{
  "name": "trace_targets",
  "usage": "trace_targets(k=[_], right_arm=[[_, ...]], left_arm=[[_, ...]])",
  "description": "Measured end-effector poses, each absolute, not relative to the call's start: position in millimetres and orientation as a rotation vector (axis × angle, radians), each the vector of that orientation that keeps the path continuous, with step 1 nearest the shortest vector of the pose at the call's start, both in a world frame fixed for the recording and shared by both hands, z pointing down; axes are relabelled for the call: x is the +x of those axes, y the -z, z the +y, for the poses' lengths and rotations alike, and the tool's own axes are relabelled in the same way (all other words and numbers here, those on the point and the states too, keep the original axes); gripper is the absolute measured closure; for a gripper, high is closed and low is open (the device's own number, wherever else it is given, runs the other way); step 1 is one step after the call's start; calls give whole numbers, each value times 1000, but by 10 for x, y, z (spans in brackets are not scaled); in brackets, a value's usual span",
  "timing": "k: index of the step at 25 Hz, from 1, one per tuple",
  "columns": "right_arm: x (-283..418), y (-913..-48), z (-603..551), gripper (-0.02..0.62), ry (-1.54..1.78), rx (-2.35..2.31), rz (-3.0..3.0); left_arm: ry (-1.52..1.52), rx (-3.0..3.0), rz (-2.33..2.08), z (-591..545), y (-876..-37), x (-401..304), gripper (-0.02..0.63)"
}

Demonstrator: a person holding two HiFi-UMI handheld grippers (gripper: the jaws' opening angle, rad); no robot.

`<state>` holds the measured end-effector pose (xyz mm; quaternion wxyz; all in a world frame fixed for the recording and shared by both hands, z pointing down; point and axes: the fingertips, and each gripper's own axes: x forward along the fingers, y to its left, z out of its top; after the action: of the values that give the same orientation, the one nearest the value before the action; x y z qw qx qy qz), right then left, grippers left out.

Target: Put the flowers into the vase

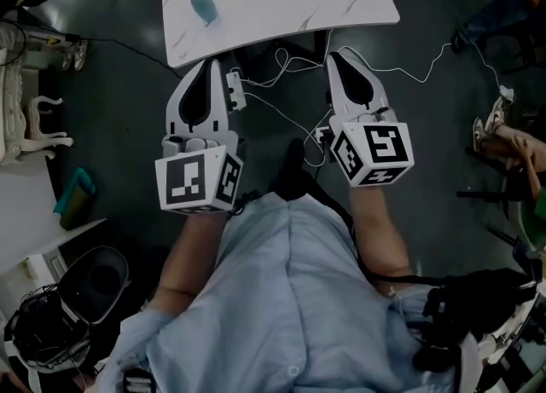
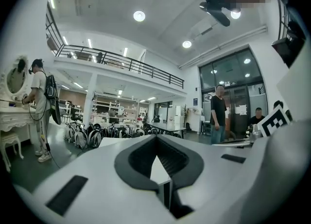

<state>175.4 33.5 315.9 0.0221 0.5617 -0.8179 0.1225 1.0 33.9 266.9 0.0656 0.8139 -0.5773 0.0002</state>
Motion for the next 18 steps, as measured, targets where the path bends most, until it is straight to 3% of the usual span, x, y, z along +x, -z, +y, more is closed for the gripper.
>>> trace_targets(k=[18], right_arm=[[2013, -3023, -730, 594, -364, 1703, -2617]], left_arm=[[-10, 2515, -1709, -448, -2571, 564, 601]])
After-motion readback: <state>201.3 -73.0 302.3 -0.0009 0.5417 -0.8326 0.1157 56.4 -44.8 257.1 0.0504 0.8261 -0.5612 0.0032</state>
